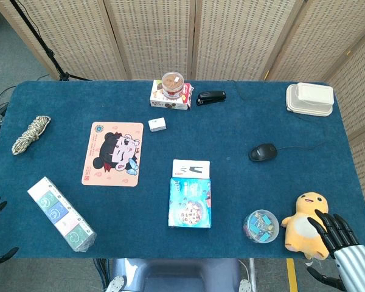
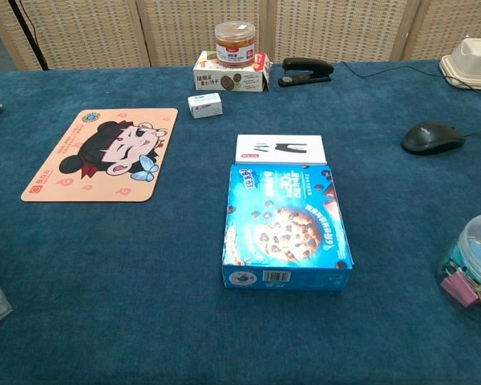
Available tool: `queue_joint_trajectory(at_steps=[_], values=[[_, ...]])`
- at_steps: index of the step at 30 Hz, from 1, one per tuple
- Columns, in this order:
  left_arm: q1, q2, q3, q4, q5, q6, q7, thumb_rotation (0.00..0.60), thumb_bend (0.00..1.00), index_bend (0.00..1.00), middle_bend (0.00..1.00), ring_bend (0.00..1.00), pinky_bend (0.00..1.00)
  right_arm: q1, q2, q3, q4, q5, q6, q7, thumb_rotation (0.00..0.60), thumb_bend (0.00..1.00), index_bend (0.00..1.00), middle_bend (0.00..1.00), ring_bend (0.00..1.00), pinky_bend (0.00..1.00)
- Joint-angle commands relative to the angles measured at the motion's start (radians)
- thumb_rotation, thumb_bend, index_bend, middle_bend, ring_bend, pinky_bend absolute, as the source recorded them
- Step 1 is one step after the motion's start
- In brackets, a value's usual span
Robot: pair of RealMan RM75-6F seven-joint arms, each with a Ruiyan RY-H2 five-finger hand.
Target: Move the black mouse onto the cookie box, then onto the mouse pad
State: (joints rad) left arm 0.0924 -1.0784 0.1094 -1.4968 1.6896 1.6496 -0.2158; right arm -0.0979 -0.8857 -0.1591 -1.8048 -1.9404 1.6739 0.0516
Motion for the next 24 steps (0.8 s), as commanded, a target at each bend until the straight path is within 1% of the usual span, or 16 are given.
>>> queue_joint_trajectory(at_steps=[1,8,16,21,24], values=[[0.000,-0.001,0.000,0.000,0.000,0.000,0.001,0.600,0.09,0.00,0.00,0.00,0.00,0.000,-0.002,0.001,0.000,0.002,-0.002,-0.003,0.600,0.00,0.00,0.00,0.00,0.00],[0.000,-0.001,-0.001,-0.002,-0.001,-0.002,0.005,0.600,0.09,0.00,0.00,0.00,0.00,0.000,-0.001,-0.002,0.001,-0.002,-0.002,-0.003,0.600,0.00,0.00,0.00,0.00,0.00],[0.002,-0.004,-0.003,-0.001,-0.002,0.003,0.007,0.600,0.09,0.00,0.00,0.00,0.00,0.014,-0.011,0.022,0.001,0.038,-0.019,-0.009,0.600,0.00,0.00,0.00,0.00,0.00],[-0.003,-0.005,-0.010,-0.005,-0.011,-0.005,0.010,0.600,0.09,0.00,0.00,0.00,0.00,0.052,-0.019,0.061,-0.004,0.090,-0.068,-0.028,0.600,0.00,0.00,0.00,0.00,0.00],[-0.006,-0.006,-0.013,-0.009,-0.012,-0.007,0.016,0.600,0.09,0.00,0.00,0.00,0.00,0.106,-0.011,0.103,-0.027,0.136,-0.135,-0.063,0.600,0.00,0.00,0.00,0.00,0.00]])
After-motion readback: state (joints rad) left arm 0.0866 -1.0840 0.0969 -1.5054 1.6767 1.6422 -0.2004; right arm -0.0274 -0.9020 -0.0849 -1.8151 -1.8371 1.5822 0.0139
